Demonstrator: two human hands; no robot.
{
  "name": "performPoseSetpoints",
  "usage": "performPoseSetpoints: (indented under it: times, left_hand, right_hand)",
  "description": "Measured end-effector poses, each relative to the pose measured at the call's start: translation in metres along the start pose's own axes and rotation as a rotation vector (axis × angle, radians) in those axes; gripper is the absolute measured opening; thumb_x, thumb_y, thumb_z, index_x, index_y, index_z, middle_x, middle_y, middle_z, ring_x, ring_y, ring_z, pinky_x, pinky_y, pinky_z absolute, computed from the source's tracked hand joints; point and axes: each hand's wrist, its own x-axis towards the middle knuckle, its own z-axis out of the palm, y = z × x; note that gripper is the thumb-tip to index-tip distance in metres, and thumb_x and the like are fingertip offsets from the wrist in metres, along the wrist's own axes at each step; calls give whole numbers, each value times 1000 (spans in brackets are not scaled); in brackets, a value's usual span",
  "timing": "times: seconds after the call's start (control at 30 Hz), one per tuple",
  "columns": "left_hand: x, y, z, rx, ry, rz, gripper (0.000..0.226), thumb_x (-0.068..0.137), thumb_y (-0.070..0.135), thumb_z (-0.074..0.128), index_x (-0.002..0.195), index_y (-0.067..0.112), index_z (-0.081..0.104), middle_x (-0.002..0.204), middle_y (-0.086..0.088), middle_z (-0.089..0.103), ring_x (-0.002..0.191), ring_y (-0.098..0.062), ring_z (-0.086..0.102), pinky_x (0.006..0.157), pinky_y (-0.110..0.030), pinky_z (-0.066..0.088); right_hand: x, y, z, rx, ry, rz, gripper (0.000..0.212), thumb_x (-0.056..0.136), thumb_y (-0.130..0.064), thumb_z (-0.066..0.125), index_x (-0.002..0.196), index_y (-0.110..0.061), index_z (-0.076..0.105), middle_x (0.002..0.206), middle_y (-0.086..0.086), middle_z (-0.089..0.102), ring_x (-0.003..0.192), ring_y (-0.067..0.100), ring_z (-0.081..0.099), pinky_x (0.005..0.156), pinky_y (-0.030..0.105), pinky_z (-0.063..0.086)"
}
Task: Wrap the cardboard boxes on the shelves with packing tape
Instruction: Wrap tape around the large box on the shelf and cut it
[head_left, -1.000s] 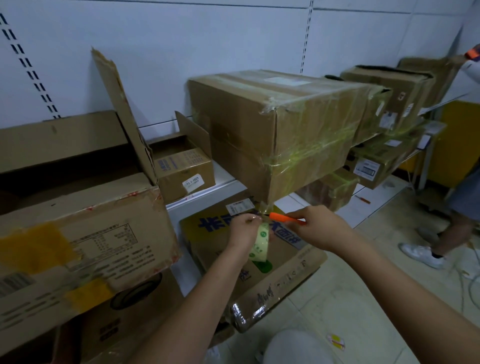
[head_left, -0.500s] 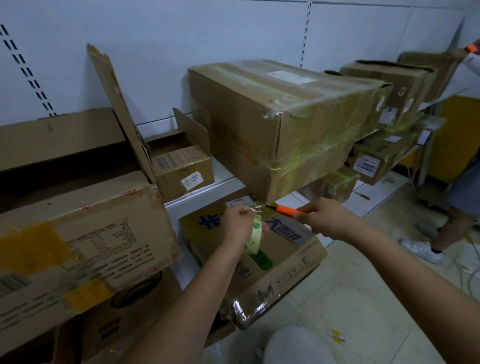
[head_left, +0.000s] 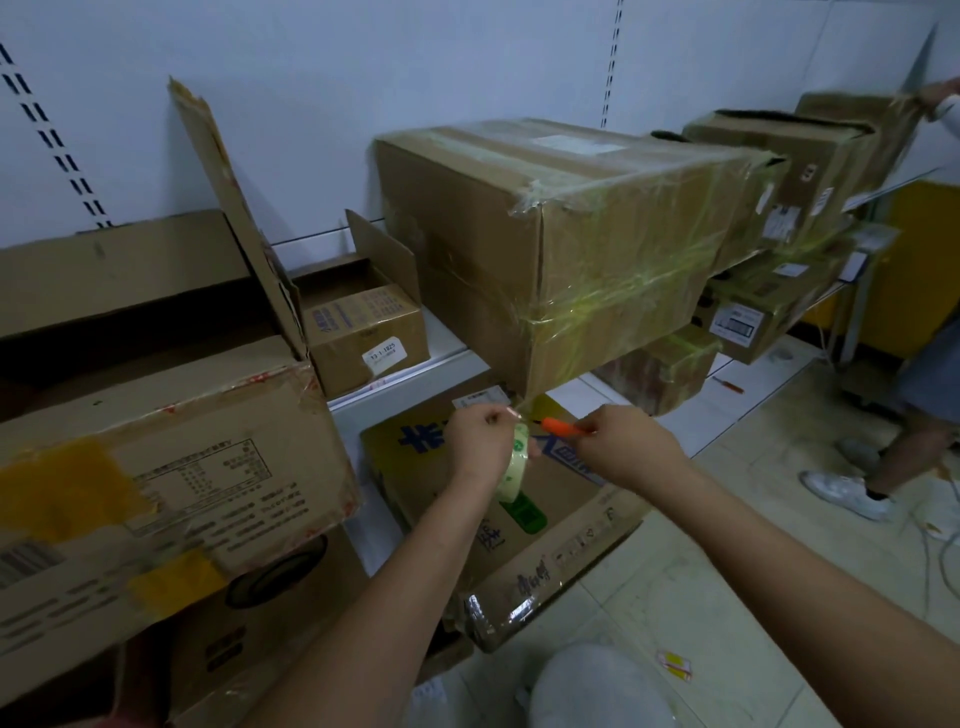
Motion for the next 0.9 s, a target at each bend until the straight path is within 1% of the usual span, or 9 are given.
performPoseSetpoints:
  times: [0.13,0.23,0.33,0.43,0.53,0.6,0.7,0.77,0.9]
  left_hand:
    - [-1,17,-8,46,0,109,28,90,19,55,72,30,73,70,-7,74,69,-32,73,69,-52,61]
    - [-2,13,-18,10,-48,-8,21,99,10,54,84,16,67,66,-13,73,65,-30,74,67,-44,62]
    - [-8,4,-18,-93,-82,-142,14,100,9,53,95,5,66,66,-17,71,61,-29,72,53,-33,56]
    - [-9,1,-16,-153,-92,-203,15,100,12,55,94,4,66,70,-19,72,59,-28,71,49,-31,54]
    - [-9,2,-17,-144,-95,-202,15,101,14,55,96,5,66,69,-17,72,55,-24,70,47,-29,54]
    - [-9,3,-18,-113,-100,-185,17,101,14,54,98,4,68,72,-16,73,56,-24,71,48,-29,54]
    - [-13,-1,-19,-95,-85,-190,23,100,10,53,87,2,70,67,-16,72,54,-25,68,55,-34,57]
    - [-17,-6,-19,-61,-57,-169,23,98,7,52,83,4,69,63,-16,71,51,-23,66,54,-32,55]
    - [-17,-4,-22,-75,-70,-141,22,99,8,52,85,5,68,63,-16,70,52,-23,67,49,-29,53]
  right_hand:
    - [3,15,40,-1,15,48,32,95,-48,48,73,-26,57,63,-1,57,58,17,60,51,25,39]
    - [-2,10,32,75,-8,-14,25,96,-57,43,84,-40,55,68,-1,64,64,14,63,56,28,47]
    - [-12,12,10,111,-90,-11,40,95,-58,48,94,-24,71,76,3,67,71,17,63,67,35,53]
    - [-37,19,-16,193,-72,-35,25,96,-50,51,101,-34,70,85,8,70,77,22,66,77,41,55]
    - [-57,17,-30,327,101,-173,24,95,-56,49,110,-47,66,81,-8,68,73,10,63,69,35,51]
    - [-54,10,-22,429,126,-232,28,90,-61,47,110,-49,64,72,-6,66,64,8,58,60,30,43]
    - [-19,19,26,213,-29,-195,35,97,-54,49,119,-35,68,74,6,65,65,14,59,62,35,48]
    - [-2,34,48,-26,-48,-126,37,101,-52,43,126,-35,63,73,0,61,68,14,60,64,33,50]
    - [-5,48,50,85,-14,-105,39,102,-48,45,135,-33,58,74,-4,60,70,12,60,68,34,51]
